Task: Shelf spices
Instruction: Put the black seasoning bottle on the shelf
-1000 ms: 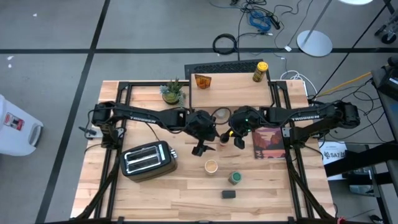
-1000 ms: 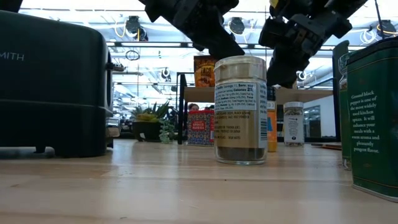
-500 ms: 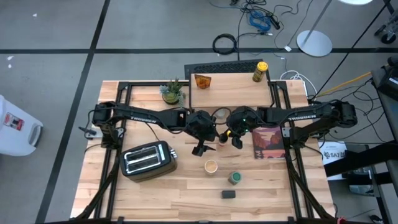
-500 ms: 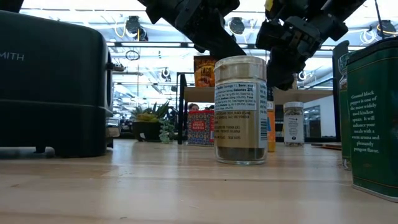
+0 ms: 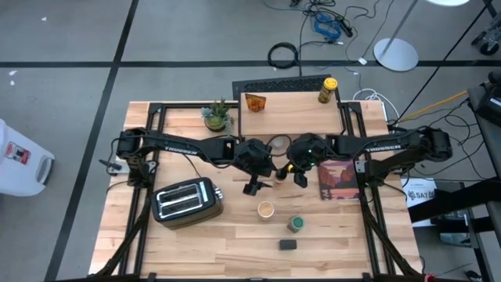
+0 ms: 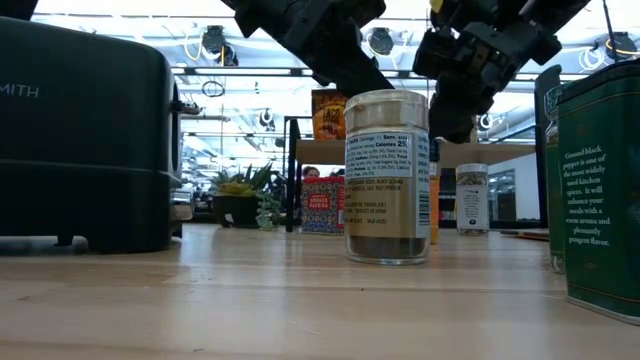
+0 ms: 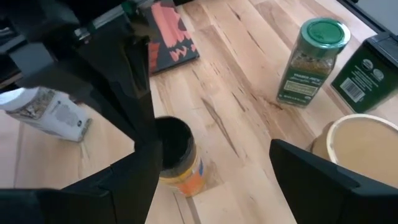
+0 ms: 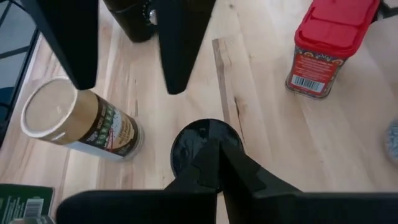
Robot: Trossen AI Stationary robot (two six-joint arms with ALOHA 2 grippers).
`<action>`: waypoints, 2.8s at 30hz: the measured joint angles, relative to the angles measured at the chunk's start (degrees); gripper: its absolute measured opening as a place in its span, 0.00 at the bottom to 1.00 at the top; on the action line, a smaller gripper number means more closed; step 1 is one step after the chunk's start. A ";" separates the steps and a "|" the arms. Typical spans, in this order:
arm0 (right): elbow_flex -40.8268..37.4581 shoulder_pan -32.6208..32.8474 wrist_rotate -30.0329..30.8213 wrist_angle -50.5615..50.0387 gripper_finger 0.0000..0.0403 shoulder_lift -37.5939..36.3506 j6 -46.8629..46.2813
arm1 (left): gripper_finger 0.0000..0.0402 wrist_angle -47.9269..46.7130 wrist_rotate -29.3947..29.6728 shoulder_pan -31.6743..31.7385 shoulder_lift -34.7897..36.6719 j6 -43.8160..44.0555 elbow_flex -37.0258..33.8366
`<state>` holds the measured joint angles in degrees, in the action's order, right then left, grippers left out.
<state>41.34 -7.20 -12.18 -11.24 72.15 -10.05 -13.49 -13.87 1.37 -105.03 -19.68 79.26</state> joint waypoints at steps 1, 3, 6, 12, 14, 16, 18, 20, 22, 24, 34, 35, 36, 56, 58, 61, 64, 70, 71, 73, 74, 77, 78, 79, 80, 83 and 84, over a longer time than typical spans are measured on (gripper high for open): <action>-0.02 0.00 0.08 0.03 0.00 -0.66 0.04 | 0.77 0.34 0.30 0.02 0.00 0.00 0.00; -0.02 0.00 0.12 0.53 0.00 -1.95 0.23 | 0.77 0.93 0.85 0.02 0.00 -0.02 0.00; -0.02 0.00 0.26 0.43 0.00 -3.87 0.41 | 0.77 2.21 0.87 0.04 0.00 -0.04 0.00; 0.00 0.04 0.63 -0.50 0.00 -7.44 0.64 | 0.77 3.16 0.87 0.04 -0.42 -0.09 0.00; 0.01 0.04 0.63 -0.48 0.00 -8.43 0.66 | 0.77 3.07 0.86 -0.09 -1.10 -0.07 -0.04; 0.02 0.07 0.63 -0.69 0.00 -9.35 0.85 | 0.77 4.27 0.90 -0.43 -2.19 0.05 -0.04; 0.03 0.07 0.63 -0.84 0.00 -10.14 0.97 | 0.77 5.00 1.94 -0.74 -3.65 0.89 -0.07; 0.06 0.07 0.63 -0.99 0.00 -10.88 1.25 | 0.77 6.12 5.59 -0.96 -4.83 1.28 -0.07; 0.06 0.07 0.63 -1.03 0.00 -11.52 1.27 | 0.77 6.73 8.87 -1.03 -5.59 1.15 -0.07; 0.09 0.07 0.60 -1.07 0.00 -12.07 1.27 | 0.77 7.48 10.31 -1.03 -6.00 0.71 -0.07; 0.09 0.07 0.60 -1.09 0.00 -12.51 1.74 | 0.77 10.61 19.55 -5.04 -6.05 -8.30 -0.04; 0.09 0.07 0.60 -1.09 0.00 -12.51 1.74 | 0.77 10.77 21.18 -5.51 -6.36 -9.50 -0.04; 0.09 0.07 0.60 -1.09 0.00 -12.51 1.75 | 0.77 11.30 22.85 -5.90 -6.76 -10.67 -0.02; 0.13 0.20 0.58 -1.05 0.00 -12.54 1.42 | 0.77 14.77 31.53 -7.51 -10.51 -13.74 1.03; 0.13 0.20 0.58 -1.07 0.00 -12.53 1.46 | 0.77 13.86 30.53 -7.34 -10.51 -12.80 1.56; 0.13 0.20 0.59 -1.07 0.00 -12.52 1.53 | 0.77 12.45 26.65 -6.40 -10.49 -9.65 2.92; 0.13 0.20 1.36 -1.07 0.00 -12.53 1.68 | 0.77 10.60 24.14 -5.05 -10.50 -5.55 4.13; 0.13 0.24 1.54 -1.13 0.00 -12.53 1.71 | 0.77 7.63 15.19 -1.55 -10.45 3.22 5.88; 0.13 0.25 1.54 -1.26 0.00 -12.52 1.69 | 0.77 7.53 14.22 -1.13 -10.45 4.14 5.88; 0.13 0.44 1.54 -1.39 0.00 -12.54 1.73 | 0.78 7.19 12.45 -0.46 -10.45 4.39 5.89; 0.13 0.55 1.57 -1.38 0.00 -12.53 1.85 | 0.79 6.81 11.25 -0.18 -10.45 4.48 5.90; 0.13 0.61 1.60 -1.40 0.00 -12.53 2.16 | 0.83 6.18 9.01 0.22 -10.45 6.03 5.90; 0.13 0.61 1.61 -1.41 0.00 -12.53 2.29 | 0.84 5.84 8.57 0.28 -10.45 6.27 5.90; 0.13 0.61 1.61 -1.44 0.00 -12.51 2.50 | 0.85 5.27 7.62 0.37 -10.43 6.24 5.90; 0.13 0.61 1.63 -1.44 0.00 -12.54 2.64 | 0.86 4.63 6.75 0.46 -10.43 6.26 5.90; 0.13 0.58 1.71 -1.44 0.00 -12.53 2.90 | 0.89 3.95 6.36 0.55 -10.44 6.95 5.90; 0.13 0.57 1.72 -1.41 0.00 -12.54 3.00 | 0.89 3.99 6.36 0.55 -10.43 6.95 5.90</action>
<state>41.47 -6.63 -10.46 -12.65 59.61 -7.05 -9.50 -7.51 1.91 -115.46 -12.73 85.17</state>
